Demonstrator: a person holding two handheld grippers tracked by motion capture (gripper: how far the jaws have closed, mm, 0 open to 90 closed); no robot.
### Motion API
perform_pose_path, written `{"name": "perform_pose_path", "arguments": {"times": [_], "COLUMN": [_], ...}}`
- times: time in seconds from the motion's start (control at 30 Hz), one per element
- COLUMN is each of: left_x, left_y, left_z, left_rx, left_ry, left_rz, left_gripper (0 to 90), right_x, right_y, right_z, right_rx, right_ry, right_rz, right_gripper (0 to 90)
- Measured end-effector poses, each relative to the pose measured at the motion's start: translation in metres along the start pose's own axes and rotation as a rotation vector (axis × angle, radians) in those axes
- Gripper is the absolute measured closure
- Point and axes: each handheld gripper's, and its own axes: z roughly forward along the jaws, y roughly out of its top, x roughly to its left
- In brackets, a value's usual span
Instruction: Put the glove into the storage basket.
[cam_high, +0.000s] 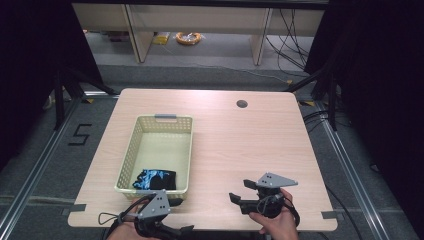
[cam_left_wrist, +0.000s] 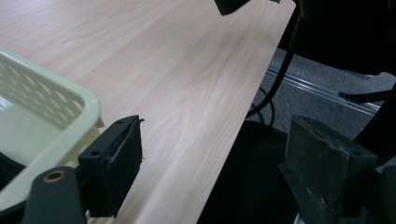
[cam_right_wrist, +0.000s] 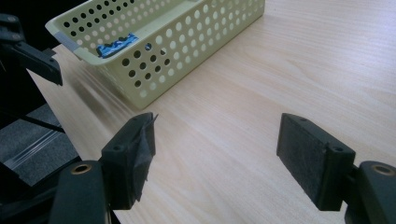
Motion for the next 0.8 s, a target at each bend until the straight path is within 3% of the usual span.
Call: {"name": "perform_pose_path", "arguments": {"times": [0.07, 0.13, 0.17, 0.2, 0.23, 0.27, 0.3, 0.33, 0.4, 0.47, 0.5, 0.6, 0.63, 0.67, 0.7, 0.77, 0.8], "left_x": [-0.002, -0.002, -0.001, -0.001, -0.002, -0.001, -0.004, -0.002, -0.003, -0.003, -0.002, -0.002, 0.0, 0.0, -0.001, -0.001, -0.001], "left_y": [-0.004, -0.006, -0.006, -0.006, -0.008, -0.009, -0.012, -0.012, -0.015, -0.018, -0.019, -0.024, -0.025, -0.025, -0.028, -0.03, -0.032], "left_z": [0.004, 0.004, 0.005, 0.005, 0.005, 0.007, 0.008, 0.008, 0.01, 0.012, 0.013, 0.014, 0.014, 0.014, 0.014, 0.015, 0.016], "left_rx": [-0.007, 0.008, -0.003, 0.014, 0.033, 0.013, 0.008, 0.019, 0.026, 0.04, 0.039, 0.052, 0.068, 0.058, 0.061, 0.068, 0.074], "left_ry": [0.012, -0.001, -0.005, -0.002, -0.004, -0.009, -0.008, -0.011, -0.007, -0.008, -0.008, -0.015, 0.001, 0.0, 0.009, 0.005, 0.001], "left_rz": [0.003, 0.007, 0.027, 0.029, 0.006, 0.022, -0.017, 0.0, -0.003, -0.01, 0.009, -0.016, 0.003, 0.023, -0.001, -0.003, -0.013], "left_gripper": [17.0, 17.0, 17.0, 16.9, 16.9, 16.9, 16.9, 16.9, 17.0, 17.1, 17.2, 17.3, 17.3, 17.3, 17.3, 17.4, 17.4], "right_x": [0.001, 0.002, 0.005, 0.003, 0.005, 0.004, 0.006, 0.005, 0.006, 0.005, 0.006, 0.007, 0.01, 0.01, 0.011, 0.011, 0.011], "right_y": [-0.002, -0.004, -0.005, -0.006, -0.007, -0.008, -0.009, -0.011, -0.012, -0.014, -0.015, -0.019, -0.02, -0.021, -0.024, -0.024, -0.026], "right_z": [-0.002, -0.003, -0.004, -0.004, -0.004, -0.004, -0.005, -0.004, -0.005, -0.005, -0.006, -0.005, -0.006, -0.006, -0.006, -0.007, -0.006], "right_rx": [0.002, 0.0, 0.004, -0.003, 0.003, 0.004, 0.008, 0.004, 0.01, 0.011, 0.014, 0.012, 0.032, 0.031, 0.029, 0.047, 0.031], "right_ry": [-0.005, -0.014, 0.001, -0.003, -0.009, -0.007, -0.012, -0.006, -0.009, 0.007, -0.004, 0.005, 0.007, 0.0, 0.005, -0.009, 0.012], "right_rz": [-0.008, 0.0, 0.025, 0.002, 0.022, 0.002, 0.012, 0.0, 0.016, -0.008, -0.003, -0.008, 0.018, 0.002, 0.005, 0.0, -0.002], "right_gripper": [29.0, 28.9, 28.8, 28.8, 28.7, 28.7, 28.7, 28.4, 28.4, 28.1, 27.9, 26.8, 26.2, 25.1, 22.7, 22.0, 21.9]}}
